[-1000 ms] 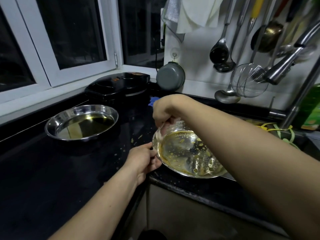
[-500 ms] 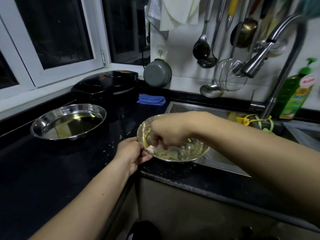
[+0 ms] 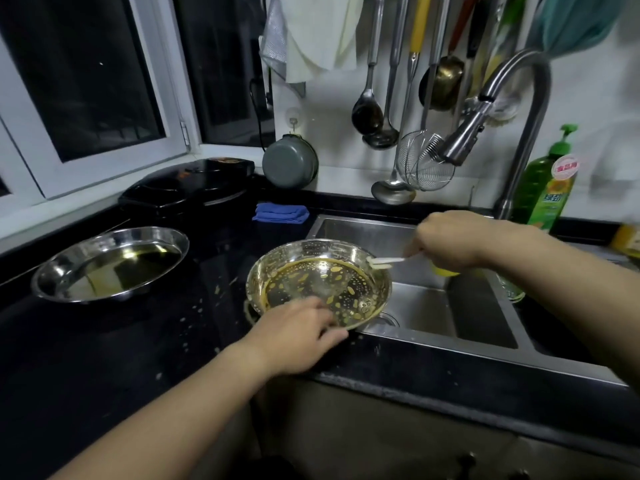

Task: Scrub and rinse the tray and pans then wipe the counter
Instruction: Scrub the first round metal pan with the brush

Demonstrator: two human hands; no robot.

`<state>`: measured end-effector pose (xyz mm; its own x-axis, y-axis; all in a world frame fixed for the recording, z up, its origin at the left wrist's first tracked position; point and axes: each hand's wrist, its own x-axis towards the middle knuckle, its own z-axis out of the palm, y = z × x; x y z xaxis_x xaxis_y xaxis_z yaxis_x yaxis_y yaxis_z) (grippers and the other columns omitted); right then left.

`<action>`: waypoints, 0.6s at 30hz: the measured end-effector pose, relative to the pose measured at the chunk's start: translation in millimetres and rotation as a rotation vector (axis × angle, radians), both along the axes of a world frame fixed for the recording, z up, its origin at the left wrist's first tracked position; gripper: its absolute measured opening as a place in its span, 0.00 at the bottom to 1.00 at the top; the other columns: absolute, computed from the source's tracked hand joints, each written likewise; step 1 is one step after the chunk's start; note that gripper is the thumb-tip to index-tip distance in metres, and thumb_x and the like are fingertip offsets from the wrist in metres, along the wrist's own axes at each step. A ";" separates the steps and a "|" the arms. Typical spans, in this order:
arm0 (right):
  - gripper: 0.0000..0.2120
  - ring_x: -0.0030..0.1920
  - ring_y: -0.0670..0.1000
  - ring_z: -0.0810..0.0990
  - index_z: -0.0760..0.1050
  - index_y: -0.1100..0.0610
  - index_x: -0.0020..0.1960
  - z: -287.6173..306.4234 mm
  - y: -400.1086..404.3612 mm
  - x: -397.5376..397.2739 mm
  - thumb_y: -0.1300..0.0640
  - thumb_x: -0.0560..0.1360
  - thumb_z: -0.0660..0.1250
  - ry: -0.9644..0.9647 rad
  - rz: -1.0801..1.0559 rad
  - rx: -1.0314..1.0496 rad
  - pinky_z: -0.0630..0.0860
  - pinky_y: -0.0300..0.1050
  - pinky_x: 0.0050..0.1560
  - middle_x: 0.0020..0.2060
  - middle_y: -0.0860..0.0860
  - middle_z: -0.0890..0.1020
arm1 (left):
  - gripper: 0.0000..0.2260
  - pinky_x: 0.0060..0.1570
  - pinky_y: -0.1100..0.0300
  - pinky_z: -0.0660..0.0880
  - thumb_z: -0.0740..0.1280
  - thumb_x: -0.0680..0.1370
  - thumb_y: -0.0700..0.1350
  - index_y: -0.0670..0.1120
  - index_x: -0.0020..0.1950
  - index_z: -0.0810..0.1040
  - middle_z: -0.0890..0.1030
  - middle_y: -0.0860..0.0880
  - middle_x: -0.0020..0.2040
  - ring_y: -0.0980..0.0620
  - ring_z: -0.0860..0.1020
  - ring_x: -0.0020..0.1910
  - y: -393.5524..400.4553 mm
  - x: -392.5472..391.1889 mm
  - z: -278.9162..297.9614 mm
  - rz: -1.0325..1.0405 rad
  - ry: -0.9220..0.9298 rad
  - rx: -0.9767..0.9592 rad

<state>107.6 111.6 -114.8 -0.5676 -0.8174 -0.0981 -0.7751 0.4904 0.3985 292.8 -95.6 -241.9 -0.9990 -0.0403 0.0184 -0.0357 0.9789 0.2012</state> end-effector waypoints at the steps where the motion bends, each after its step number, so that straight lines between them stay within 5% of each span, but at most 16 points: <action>1: 0.27 0.62 0.56 0.79 0.74 0.39 0.70 -0.3 -0.3 -5.6 0.60 0.76 0.60 0.018 0.013 -0.005 0.75 0.45 0.52 0.61 0.52 0.81 | 0.21 0.60 0.49 0.76 0.54 0.84 0.64 0.55 0.65 0.79 0.76 0.55 0.65 0.51 0.76 0.63 0.2 -3.8 -3.3 -0.032 -0.033 -0.074; 5: 0.24 0.63 0.54 0.78 0.72 0.40 0.73 -10.9 4.2 -15.2 0.57 0.79 0.61 0.003 0.037 0.005 0.75 0.46 0.58 0.61 0.51 0.81 | 0.16 0.56 0.49 0.78 0.57 0.85 0.59 0.55 0.64 0.79 0.80 0.54 0.61 0.47 0.80 0.58 -5.1 -9.2 -2.8 -0.089 -0.086 -0.162; 11: 0.16 0.57 0.50 0.81 0.75 0.38 0.69 -36.1 26.3 1.7 0.48 0.82 0.63 -0.124 0.095 0.014 0.73 0.41 0.48 0.58 0.42 0.83 | 0.16 0.54 0.49 0.78 0.56 0.85 0.60 0.53 0.56 0.79 0.80 0.53 0.54 0.47 0.80 0.53 -16.9 -11.9 -4.0 -0.095 -0.122 -0.198; 18: 0.16 0.59 0.55 0.80 0.74 0.34 0.68 -50.7 -10.5 -69.0 0.48 0.82 0.63 -0.106 -0.074 -0.019 0.76 0.46 0.54 0.62 0.47 0.81 | 0.19 0.58 0.53 0.72 0.54 0.86 0.59 0.51 0.62 0.78 0.77 0.53 0.65 0.48 0.77 0.64 -16.2 -12.0 -6.6 -0.131 -0.135 -0.257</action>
